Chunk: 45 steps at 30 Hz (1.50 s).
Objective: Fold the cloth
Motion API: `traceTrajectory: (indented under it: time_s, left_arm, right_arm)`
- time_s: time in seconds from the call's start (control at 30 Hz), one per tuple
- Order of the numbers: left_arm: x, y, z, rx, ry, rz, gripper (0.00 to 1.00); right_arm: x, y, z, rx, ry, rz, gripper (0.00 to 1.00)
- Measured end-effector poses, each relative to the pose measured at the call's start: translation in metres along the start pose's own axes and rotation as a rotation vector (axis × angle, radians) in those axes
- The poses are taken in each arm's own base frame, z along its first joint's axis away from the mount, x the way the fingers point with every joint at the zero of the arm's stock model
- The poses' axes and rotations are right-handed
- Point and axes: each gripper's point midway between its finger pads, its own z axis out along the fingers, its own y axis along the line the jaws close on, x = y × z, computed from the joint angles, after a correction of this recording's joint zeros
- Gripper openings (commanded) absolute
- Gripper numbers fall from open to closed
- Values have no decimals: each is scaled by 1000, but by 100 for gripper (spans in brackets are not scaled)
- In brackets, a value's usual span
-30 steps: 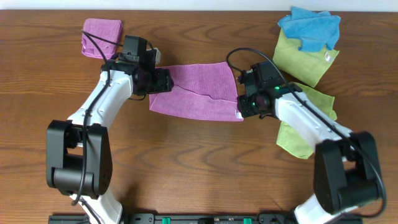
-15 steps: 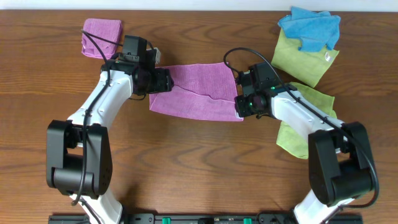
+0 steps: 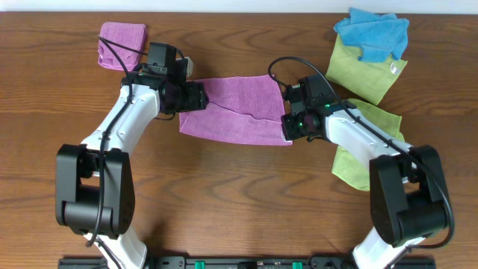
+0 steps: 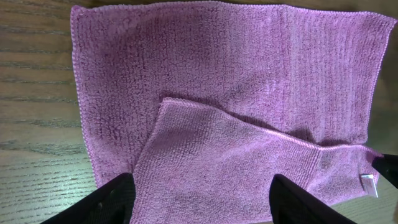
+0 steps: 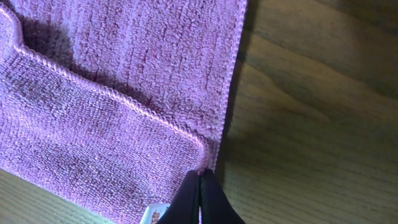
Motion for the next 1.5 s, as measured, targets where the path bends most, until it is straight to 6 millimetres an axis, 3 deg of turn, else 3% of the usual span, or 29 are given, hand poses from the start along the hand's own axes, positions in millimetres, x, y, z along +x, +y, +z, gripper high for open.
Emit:
traceTrajectory:
  time_s: [0.37,0.47,0.6,0.77,1.03,1.3,1.5]
  left_arm:
    - [-2,6,0,-33,-9,1,64]
    - [-11,7,0,-46,-47,10,64]
    - [-23,5,-1,-38,-98,1,64]
    - [-24,5,8,-23,-93,-31,60]
    - [-15,8,52,49,-30,-87,55]
    - [-22,4,55,73,-56,-82,49]
    - [-24,8,55,51,-69,-81,37]
  right_arm:
    - [17,14,-1,-79,70,15,1]
    - [21,18,-7,-98,85,19,1]
    - [7,27,-34,-121,14,1,1]
    - [-4,37,-62,-152,-52,-18,1]
    - [5,39,-63,-166,-16,-19,1]
    - [9,48,-65,-215,-4,-38,2]
    - [16,53,-66,-245,22,-51,1]
